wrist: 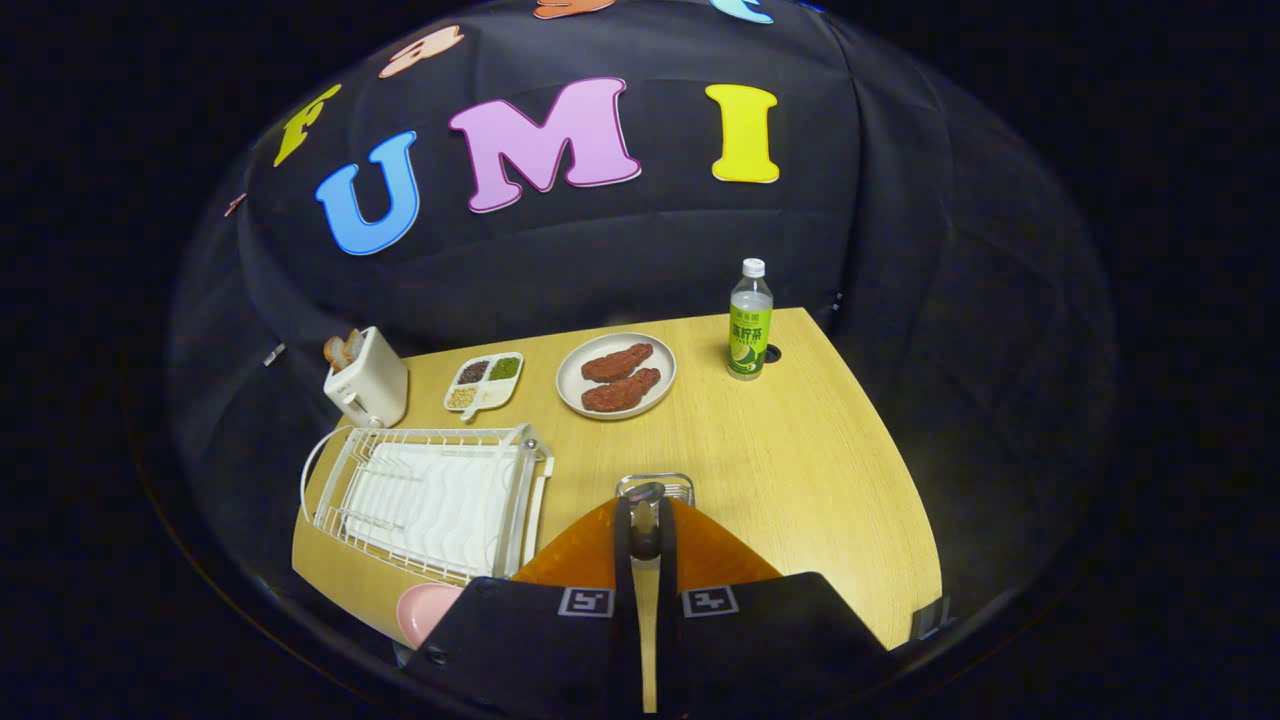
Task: Take the plate from the dish rack, then take the spoon from the basket and place it into the plate.
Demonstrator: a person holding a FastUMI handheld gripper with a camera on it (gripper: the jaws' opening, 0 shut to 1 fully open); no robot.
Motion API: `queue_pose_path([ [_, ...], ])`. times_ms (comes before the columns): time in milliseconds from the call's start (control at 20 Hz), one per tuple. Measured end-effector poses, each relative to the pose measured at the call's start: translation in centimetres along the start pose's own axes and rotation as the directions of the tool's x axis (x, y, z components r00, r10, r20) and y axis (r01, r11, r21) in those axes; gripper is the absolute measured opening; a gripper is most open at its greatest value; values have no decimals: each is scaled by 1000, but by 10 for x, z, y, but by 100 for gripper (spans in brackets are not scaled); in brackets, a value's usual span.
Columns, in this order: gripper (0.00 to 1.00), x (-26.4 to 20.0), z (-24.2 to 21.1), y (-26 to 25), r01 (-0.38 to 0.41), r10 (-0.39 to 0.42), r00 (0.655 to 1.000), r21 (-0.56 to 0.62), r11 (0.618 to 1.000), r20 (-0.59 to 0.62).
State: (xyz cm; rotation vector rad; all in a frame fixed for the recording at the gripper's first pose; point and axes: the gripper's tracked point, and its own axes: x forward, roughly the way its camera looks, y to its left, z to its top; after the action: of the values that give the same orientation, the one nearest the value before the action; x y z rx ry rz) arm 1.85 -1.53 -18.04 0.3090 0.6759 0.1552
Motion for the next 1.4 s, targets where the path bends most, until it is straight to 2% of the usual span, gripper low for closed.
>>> queue_pose_path([
  [200,10,-33,-3,42,-77,78,997,-47,996,3],
  [350,10,-56,-24,83,-162,158,986,-89,983,-51],
  [550,10,-75,-61,138,-292,276,952,-119,949,-136],
  [750,10,-72,-108,184,-391,359,905,-113,914,-227],
  [1050,10,-39,-172,221,-457,412,857,-87,885,-308],
  [1400,10,-26,-197,231,-514,466,824,-78,854,-324],
])
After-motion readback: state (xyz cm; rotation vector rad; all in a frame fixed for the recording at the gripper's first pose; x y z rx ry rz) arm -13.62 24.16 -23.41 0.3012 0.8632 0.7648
